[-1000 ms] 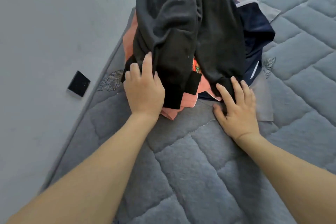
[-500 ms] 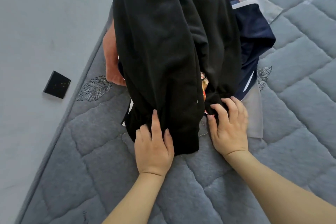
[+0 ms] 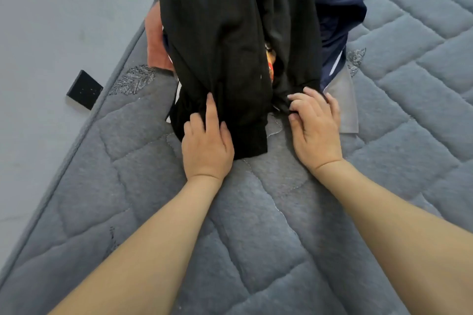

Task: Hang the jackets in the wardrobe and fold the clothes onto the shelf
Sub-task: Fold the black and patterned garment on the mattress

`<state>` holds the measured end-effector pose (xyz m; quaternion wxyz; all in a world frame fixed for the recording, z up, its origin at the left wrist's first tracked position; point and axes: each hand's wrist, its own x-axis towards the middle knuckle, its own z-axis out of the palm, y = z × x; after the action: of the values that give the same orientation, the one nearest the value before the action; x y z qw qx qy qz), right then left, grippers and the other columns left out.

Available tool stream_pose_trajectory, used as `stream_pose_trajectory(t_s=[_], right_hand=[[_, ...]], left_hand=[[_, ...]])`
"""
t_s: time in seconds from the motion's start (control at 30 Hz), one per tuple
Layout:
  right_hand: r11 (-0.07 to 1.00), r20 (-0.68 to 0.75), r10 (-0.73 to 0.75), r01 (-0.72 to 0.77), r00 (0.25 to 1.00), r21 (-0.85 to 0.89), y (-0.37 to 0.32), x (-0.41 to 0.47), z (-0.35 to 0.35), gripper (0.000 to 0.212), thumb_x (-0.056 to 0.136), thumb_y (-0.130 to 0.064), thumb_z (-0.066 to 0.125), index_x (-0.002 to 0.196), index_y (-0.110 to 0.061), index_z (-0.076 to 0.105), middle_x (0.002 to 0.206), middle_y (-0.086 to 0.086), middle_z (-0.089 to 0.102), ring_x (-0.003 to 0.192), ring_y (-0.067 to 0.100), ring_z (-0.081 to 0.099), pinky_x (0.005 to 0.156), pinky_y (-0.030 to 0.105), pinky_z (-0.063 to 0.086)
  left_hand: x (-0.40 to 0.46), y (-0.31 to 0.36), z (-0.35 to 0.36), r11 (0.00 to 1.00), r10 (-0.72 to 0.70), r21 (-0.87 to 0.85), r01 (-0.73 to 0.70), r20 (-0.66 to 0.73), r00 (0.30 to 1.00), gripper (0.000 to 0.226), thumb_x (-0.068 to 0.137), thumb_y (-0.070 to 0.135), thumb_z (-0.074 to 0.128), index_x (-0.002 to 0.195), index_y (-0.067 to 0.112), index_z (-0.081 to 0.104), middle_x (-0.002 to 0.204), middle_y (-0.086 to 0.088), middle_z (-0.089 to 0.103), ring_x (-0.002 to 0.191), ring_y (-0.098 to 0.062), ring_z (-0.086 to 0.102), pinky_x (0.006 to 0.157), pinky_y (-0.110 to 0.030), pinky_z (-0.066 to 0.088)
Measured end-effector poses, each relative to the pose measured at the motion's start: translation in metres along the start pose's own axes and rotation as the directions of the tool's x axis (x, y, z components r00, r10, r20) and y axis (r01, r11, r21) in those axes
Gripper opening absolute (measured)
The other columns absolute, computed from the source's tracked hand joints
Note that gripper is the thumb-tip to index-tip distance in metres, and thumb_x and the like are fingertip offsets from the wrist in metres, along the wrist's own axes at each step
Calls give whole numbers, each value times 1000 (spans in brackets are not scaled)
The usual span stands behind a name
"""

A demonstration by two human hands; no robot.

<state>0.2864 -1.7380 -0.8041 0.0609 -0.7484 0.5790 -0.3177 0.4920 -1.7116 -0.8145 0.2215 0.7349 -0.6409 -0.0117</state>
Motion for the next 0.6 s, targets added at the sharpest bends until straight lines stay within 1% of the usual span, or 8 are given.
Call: stream_pose_trajectory(t_s=[0.03,0.1,0.17,0.23,0.33,0.43,0.5,0.6], right_hand=[[1000,20,2,-3,1000,27,-5,-12,-9,13,92,-7,51,98,-8,63,98,6,66,102,31,60,103,45,34],[1000,126,-5,4,992,12,-17,-52,-31,12,91,-6,50,93,-6,62,71,8,57,73,34,56,85,40,38],[998,316,-2,21,949,-56,-26,-102,-56,11,92,-6,50,92,-6,61,65,9,53,67,34,51,80,41,39],[995,465,48,1,884,-105,-33,-145,-85,13,95,-10,47,96,-8,60,69,9,56,71,33,53,84,41,38],[980,600,108,17,793,-199,-38,-187,-128,19,99,-19,39,106,-14,56,80,8,61,80,32,57,89,39,37],[948,713,199,53,672,-315,-34,-223,-171,10,98,-21,35,101,-18,44,89,8,67,87,31,57,82,37,33],[923,773,291,46,564,-381,-27,-251,-202,3,93,-21,36,96,-21,36,95,7,68,84,28,54,78,36,28],[847,793,498,-1,351,-532,-4,-293,-256,15,90,-23,32,102,-24,41,107,3,67,87,24,52,86,36,27]], left_hand=[[-1,2,-3,1000,6,29,-6,18,1000,58,95,22,48,150,8,37,105,-21,53,87,-38,51,66,-45,44],[-10,6,-10,996,-4,94,-6,103,995,58,93,18,48,150,10,39,109,-20,55,92,-39,53,67,-46,43],[-38,12,-20,991,-41,130,14,208,977,57,94,19,47,150,14,41,115,-16,57,99,-39,54,66,-42,40],[-82,18,-36,992,-62,121,27,296,953,54,94,22,45,148,18,44,119,-12,58,103,-36,56,68,-40,42],[-149,28,-62,997,-68,64,48,369,927,51,95,24,42,146,22,46,121,-8,60,105,-32,58,71,-38,45],[-204,45,-86,993,-112,32,110,455,883,50,96,24,40,145,26,47,127,-6,58,108,-30,58,73,-33,40],[-240,62,-102,987,-153,41,156,550,821,50,95,25,40,144,30,48,131,-5,56,110,-28,57,75,-30,35],[-300,100,-122,983,-167,67,169,698,697,49,93,27,41,140,34,51,134,-3,57,115,-27,57,83,-30,42]])
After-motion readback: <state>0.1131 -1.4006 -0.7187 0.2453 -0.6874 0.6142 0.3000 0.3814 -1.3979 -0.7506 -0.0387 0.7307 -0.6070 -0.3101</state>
